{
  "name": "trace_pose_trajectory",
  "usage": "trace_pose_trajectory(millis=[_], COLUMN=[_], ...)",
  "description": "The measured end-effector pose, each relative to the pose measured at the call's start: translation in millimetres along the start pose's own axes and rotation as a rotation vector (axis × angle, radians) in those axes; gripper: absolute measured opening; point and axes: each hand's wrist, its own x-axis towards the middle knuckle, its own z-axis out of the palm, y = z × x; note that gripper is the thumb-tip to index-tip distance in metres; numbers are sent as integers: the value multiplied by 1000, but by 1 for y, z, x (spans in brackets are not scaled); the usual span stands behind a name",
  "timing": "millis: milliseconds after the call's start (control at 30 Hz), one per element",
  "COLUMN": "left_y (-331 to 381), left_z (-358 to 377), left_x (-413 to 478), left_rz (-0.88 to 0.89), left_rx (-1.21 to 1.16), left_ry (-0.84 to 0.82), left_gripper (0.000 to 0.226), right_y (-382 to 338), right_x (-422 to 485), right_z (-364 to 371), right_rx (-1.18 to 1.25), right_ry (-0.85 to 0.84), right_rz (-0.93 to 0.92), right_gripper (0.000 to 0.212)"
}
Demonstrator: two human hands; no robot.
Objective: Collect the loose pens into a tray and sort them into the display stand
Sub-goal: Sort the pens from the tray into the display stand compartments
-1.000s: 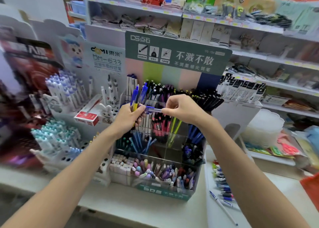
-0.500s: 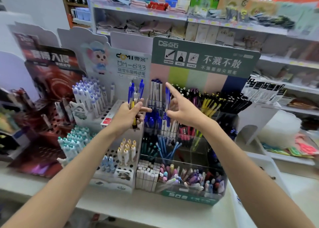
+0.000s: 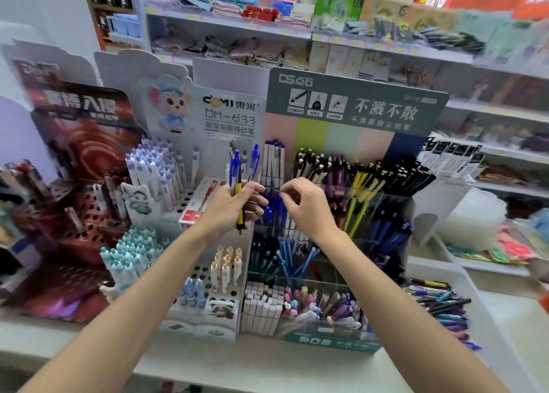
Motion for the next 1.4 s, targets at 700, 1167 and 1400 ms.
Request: trace_pose_trajectory(millis=[700, 1167, 1400], left_y=[-1, -9, -13], left_z=[7, -7, -7], left_x=[-7, -13, -14], left_rz=[-9, -30, -13], left_rx=[28, -32, 77], left_ry=[-119, -132, -109], left_gripper=[31, 25, 29], right_y=[-38, -9, -11], right_x=[29, 5, 11], right_z=[-56, -6, -12], right_rx=[496, 57, -114], right_ry=[345, -68, -287], right_rz=[51, 3, -18], right_gripper=[40, 8, 7])
